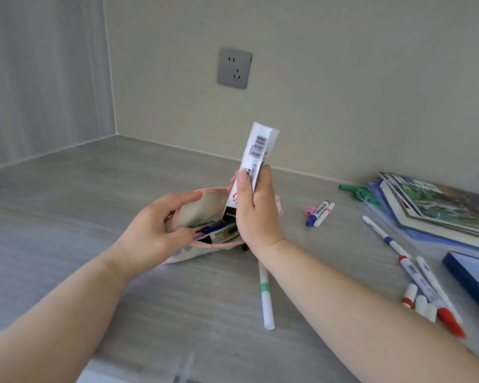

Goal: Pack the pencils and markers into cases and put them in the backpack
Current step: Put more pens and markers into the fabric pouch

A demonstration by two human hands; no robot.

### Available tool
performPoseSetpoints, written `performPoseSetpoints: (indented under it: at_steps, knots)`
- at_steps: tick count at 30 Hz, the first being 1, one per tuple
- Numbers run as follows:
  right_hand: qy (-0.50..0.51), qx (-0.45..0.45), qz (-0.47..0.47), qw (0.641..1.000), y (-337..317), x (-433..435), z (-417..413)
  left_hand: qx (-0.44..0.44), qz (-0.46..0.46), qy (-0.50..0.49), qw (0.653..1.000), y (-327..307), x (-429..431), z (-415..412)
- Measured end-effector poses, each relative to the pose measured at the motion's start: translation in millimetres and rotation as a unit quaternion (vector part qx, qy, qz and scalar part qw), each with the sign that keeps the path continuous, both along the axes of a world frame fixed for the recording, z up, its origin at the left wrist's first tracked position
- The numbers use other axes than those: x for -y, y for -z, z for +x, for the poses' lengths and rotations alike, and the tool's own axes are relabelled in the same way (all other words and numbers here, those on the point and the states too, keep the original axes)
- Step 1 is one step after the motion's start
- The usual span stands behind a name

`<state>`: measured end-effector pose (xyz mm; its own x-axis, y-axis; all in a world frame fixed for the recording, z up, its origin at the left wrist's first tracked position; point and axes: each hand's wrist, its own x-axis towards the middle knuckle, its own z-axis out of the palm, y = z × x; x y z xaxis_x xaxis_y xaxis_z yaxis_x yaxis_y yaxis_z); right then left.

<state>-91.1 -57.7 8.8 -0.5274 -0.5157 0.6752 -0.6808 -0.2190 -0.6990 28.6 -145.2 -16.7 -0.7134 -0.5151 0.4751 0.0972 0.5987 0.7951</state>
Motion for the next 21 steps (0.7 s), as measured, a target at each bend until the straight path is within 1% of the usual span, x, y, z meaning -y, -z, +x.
performPoseSetpoints:
  at_steps: [1,2,3,4,5,7,9,10,11,12,13,15,16,17,18,19,20,21]
  knots:
    - [0.011,-0.087,0.029,0.996,5,2,-4,0.002,-0.002,-0.004,1.0,0,0,0]
    - [0.027,-0.198,0.066,0.978,9,4,-9,0.004,-0.007,-0.01,1.0,0,0,0]
    - [0.056,-0.311,0.103,0.943,12,6,-15,0.007,-0.011,-0.016,1.0,0,1,-1]
    - [0.097,-0.41,0.137,0.896,13,8,-24,0.01,-0.011,-0.021,1.0,0,2,-1]
    - [0.126,-0.474,0.172,0.854,14,8,-33,0.009,-0.006,-0.022,1.0,0,3,-1]
    - [0.172,-0.538,0.251,0.786,8,3,-42,0.004,-0.001,-0.018,1.0,1,5,-1]
    - [0.187,-0.56,0.303,0.748,4,-5,-44,0.005,-0.006,-0.021,1.0,2,5,-2]
    - [0.184,-0.571,0.307,0.739,3,-7,-44,0.006,-0.008,-0.022,1.0,2,4,-3]
    - [0.171,-0.572,0.334,0.729,-1,-7,-42,0.005,-0.009,-0.024,1.0,2,4,-3]
    - [0.146,-0.557,0.384,0.722,-6,-8,-37,0.004,-0.008,-0.025,1.0,2,4,-3]
    - [0.126,-0.532,0.418,0.726,-9,-8,-35,0.004,-0.006,-0.027,1.0,2,5,-3]
    - [0.085,-0.443,0.485,0.749,-18,-11,-31,0.003,-0.005,-0.029,1.0,3,5,-3]
    - [0.06,-0.396,0.486,0.777,-22,-13,-27,0.004,-0.006,-0.031,1.0,4,6,-3]
    - [0.039,-0.361,0.46,0.81,-24,-15,-20,0.005,-0.009,-0.031,0.999,4,6,-2]
    - [0.028,-0.353,0.418,0.836,-24,-16,-15,0.004,-0.011,-0.029,1.0,4,6,-2]
    - [0.033,-0.376,0.396,0.837,-22,-15,-11,0.001,-0.012,-0.024,1.0,4,5,-2]
    - [0.05,-0.414,0.398,0.817,-17,-13,-10,0.0,-0.014,-0.02,1.0,4,5,-2]
    - [0.069,-0.456,0.414,0.784,-13,-10,-11,0.0,-0.015,-0.019,1.0,3,5,-2]
